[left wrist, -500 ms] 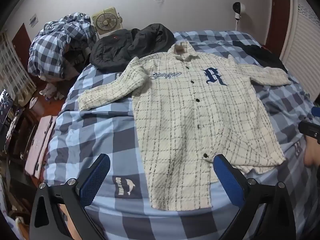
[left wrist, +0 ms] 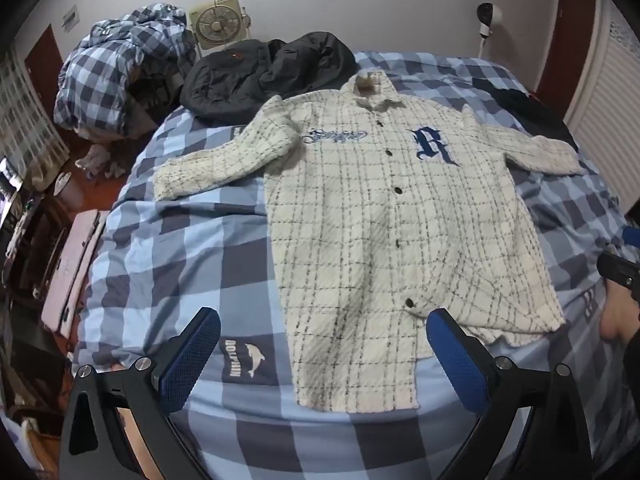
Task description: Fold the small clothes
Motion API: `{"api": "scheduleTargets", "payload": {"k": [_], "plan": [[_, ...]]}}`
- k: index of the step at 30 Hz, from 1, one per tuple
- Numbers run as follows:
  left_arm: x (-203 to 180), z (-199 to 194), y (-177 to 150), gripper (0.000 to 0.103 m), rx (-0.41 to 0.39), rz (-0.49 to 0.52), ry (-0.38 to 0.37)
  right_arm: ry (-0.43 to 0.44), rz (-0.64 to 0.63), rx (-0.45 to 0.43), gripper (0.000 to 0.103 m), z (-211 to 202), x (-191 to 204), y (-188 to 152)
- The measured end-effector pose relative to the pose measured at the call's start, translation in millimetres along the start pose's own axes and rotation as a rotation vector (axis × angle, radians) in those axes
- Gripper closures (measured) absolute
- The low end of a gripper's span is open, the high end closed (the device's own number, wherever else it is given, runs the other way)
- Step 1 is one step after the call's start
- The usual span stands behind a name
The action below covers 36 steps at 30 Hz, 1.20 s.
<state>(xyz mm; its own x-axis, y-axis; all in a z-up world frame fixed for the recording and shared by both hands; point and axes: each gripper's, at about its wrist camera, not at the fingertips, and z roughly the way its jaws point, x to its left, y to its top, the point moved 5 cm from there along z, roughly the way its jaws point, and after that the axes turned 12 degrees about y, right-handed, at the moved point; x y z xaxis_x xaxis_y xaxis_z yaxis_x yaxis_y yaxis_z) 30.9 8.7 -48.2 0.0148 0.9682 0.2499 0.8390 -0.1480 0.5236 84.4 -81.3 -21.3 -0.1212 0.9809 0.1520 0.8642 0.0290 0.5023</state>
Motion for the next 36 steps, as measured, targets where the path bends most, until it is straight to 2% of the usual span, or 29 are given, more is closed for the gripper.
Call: {"api": "scheduleTargets", "payload": {"k": [14, 22, 27, 36], "plan": [[4, -2, 3, 0.0, -0.008, -0.018, -0.008, -0.008, -0.015, 0.006, 0.001, 4, -2, -2], [8, -4, 8, 0.0, -0.055, 0.0, 0.049, -0.013, 0.001, 0.006, 0.001, 4, -6, 0], [6, 1, 16, 0.0, -0.053, -0.031, 0.02, -0.017, 0.043, 0.009, 0.001, 6, -15, 1], [-5, 14, 30, 0.0, -0.101, -0.007, 0.021, -0.002, 0.148, 0.035, 0.001, 15, -48, 3]]}}
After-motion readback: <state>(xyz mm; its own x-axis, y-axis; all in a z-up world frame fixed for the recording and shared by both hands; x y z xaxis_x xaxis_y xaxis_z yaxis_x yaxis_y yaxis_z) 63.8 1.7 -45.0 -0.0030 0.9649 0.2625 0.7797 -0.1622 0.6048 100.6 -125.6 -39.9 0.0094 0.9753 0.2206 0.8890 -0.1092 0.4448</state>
